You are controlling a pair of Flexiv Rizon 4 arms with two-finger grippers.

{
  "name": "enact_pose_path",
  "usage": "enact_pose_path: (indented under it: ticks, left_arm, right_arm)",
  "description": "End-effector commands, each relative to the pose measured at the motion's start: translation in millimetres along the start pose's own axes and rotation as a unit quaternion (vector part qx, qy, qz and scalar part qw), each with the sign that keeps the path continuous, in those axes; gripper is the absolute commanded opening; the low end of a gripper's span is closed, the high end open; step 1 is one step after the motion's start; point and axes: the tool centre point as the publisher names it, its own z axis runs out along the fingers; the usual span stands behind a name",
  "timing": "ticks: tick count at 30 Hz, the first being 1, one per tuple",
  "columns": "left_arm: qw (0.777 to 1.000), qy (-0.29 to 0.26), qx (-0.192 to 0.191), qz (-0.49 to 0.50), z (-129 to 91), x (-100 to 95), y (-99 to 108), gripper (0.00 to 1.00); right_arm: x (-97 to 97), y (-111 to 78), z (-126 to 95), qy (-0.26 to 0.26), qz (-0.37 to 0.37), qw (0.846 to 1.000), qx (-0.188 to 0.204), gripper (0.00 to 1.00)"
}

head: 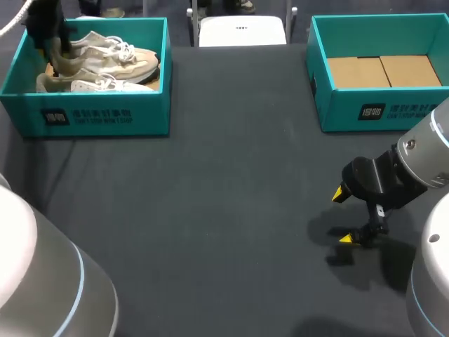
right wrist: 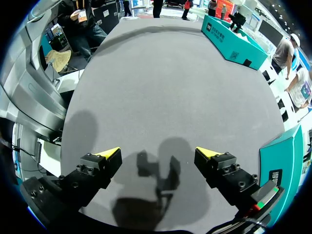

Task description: Take the shoe out of the shoebox, open the shoe tongue, remove and reinsert the insole, then place the shoe into the shoebox

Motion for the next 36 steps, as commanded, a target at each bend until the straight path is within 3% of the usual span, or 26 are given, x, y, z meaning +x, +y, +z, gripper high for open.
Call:
enact_pose_path:
  ticks: [1,5,6,27,36]
  left_arm:
    - [1.0,0.001,-0.01,0.002,-16,0.5,-14,0.71]
    - [1.0,0.002,-0.015,0.003,-27,2.8,-19,0.98]
    - [1.0,0.002,-0.016,0.003,-29,3.4,-20,1.0]
    - [1.0,0.006,-0.029,0.006,-101,17.2,-53,1.0]
    - [1.0,0.001,0.002,0.01,-141,23.6,-77,1.0]
  right_arm:
    - [2.5,-0.5,-1,-0.001,0.0,1.0,0.0,1.0]
    - [2.5,-0.5,-1,-0.001,0.0,1.0,0.0,1.0]
    - [2.5,-0.5,-1,-0.001,0.0,1.0,0.0,1.0]
    - [2.5,-0.5,-1,-0.001,0.0,1.0,0.0,1.0]
    - [2.5,-0.5,-1,-0.001,0.0,1.0,0.0,1.0]
